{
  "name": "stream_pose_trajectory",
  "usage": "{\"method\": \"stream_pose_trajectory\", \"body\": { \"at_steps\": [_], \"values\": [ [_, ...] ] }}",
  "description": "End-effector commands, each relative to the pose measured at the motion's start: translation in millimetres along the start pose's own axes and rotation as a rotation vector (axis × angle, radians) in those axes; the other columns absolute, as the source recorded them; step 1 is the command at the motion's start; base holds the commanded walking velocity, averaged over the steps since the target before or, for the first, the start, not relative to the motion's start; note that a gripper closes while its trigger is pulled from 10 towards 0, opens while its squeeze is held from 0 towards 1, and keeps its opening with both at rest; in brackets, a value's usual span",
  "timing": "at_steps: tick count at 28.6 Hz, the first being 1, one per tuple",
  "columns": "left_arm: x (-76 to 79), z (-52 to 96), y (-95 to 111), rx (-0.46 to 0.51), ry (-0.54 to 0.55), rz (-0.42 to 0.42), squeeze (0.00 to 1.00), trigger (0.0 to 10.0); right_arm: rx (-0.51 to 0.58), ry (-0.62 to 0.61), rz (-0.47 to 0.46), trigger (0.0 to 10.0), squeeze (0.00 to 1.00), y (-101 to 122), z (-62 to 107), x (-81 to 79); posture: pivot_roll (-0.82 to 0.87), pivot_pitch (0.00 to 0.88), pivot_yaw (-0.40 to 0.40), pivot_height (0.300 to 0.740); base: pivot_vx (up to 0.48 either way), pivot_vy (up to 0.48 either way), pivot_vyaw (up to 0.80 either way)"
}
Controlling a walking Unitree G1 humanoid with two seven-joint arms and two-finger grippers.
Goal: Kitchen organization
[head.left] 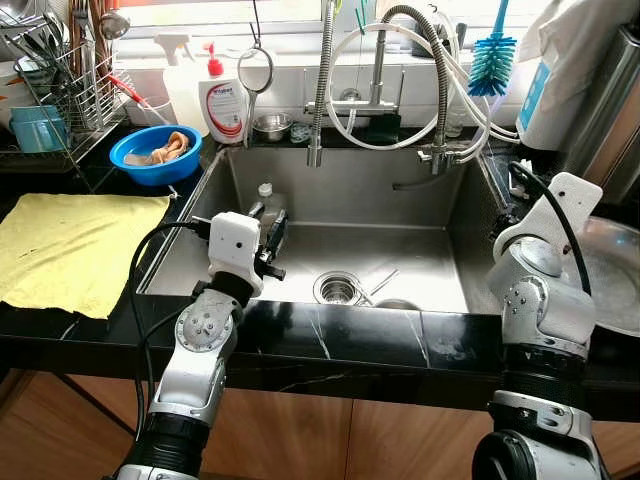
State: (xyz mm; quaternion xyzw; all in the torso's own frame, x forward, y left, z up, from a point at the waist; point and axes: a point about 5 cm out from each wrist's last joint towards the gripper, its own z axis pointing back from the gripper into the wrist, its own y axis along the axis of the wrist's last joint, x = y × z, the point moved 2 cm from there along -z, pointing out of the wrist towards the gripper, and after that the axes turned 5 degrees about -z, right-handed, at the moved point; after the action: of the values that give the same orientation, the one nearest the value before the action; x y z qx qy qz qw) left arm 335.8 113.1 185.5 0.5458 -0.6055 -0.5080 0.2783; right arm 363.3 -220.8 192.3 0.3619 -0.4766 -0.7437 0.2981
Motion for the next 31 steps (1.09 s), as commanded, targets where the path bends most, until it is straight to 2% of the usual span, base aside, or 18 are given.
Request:
{"method": "stream_pose_trajectory", "body": {
  "at_steps": [1, 4, 7, 8, 11, 16, 20, 21, 25, 27, 28, 31],
  "values": [
    [-1.5, -2.1, -1.8, -0.017, -0.009, -0.002, 0.00, 10.0, -0.014, 0.008, -0.017, 10.0, 0.00, -1.1, 0.6, -1.9, -0.10, 0.000, 0.041, 0.740, 0.000, 0.000, 0.00],
    [-2.2, -2.4, -0.9, -0.014, -0.005, -0.004, 0.00, 10.0, 0.010, 0.024, -0.016, 10.0, 0.00, 1.3, 1.9, -5.3, -0.10, 0.000, 0.040, 0.740, 0.000, 0.000, 0.00],
    [-4.1, -3.3, 2.1, -0.002, 0.005, -0.009, 0.00, 10.0, 0.101, 0.036, 0.027, 10.0, 0.00, 12.9, 6.9, -7.5, -0.10, 0.000, 0.041, 0.740, 0.000, 0.000, 0.00],
    [-4.1, -3.3, 2.1, -0.002, 0.005, -0.009, 0.00, 10.0, 0.101, 0.036, 0.027, 10.0, 0.00, 12.9, 6.9, -7.5, -0.10, 0.000, 0.041, 0.740, 0.000, 0.000, 0.00],
    [-6.2, -4.2, 2.5, 0.000, 0.012, -0.015, 0.00, 10.0, 0.199, 0.066, 0.069, 10.0, 0.00, 23.6, 14.3, -11.6, -0.10, 0.000, 0.044, 0.740, 0.000, 0.000, 0.00],
    [-7.0, -3.7, 2.5, 0.002, 0.022, -0.019, 0.00, 10.0, 0.297, 0.118, 0.117, 10.0, 0.00, 24.8, 28.1, -15.7, -0.11, 0.000, 0.045, 0.740, 0.000, 0.000, 0.00],
    [-13.4, 0.0, 2.9, 0.010, 0.085, -0.033, 0.00, 10.0, 0.434, 0.287, 0.133, 10.0, 0.00, 21.0, 46.8, -24.4, -0.12, 0.000, 0.051, 0.740, 0.000, 0.000, 0.00],
    [-17.8, 2.3, 1.6, 0.007, 0.122, -0.022, 0.00, 10.0, 0.485, 0.360, 0.140, 10.0, 0.00, 16.2, 57.8, -28.3, -0.12, 0.000, 0.056, 0.740, 0.000, 0.000, 0.00],
    [-23.2, 4.6, 3.0, 0.012, 0.159, -0.029, 0.00, 10.0, 0.526, 0.377, 0.172, 10.0, 0.00, 10.2, 67.1, -24.4, -0.11, 0.000, 0.055, 0.740, 0.000, 0.000, 0.00],
    [-26.9, 7.5, 3.0, 0.014, 0.188, -0.019, 0.00, 10.0, 0.573, 0.373, 0.250, 10.0, 0.00, 7.0, 71.1, -18.0, -0.12, 0.000, 0.054, 0.740, 0.000, 0.000, 0.00],
    [-29.5, 10.7, 2.6, 0.013, 0.210, -0.023, 0.00, 10.0, 0.607, 0.402, 0.319, 10.0, 0.00, 2.5, 75.3, -14.6, -0.12, 0.000, 0.054, 0.740, 0.000, 0.000, 0.00],
    [-31.8, 14.4, 2.7, 0.013, 0.236, -0.030, 0.00, 10.0, 0.640, 0.444, 0.307, 10.0, 0.00, 0.7, 80.7, -11.3, -0.12, 0.000, 0.055, 0.740, 0.000, 0.000, 0.00]
  ]
}}
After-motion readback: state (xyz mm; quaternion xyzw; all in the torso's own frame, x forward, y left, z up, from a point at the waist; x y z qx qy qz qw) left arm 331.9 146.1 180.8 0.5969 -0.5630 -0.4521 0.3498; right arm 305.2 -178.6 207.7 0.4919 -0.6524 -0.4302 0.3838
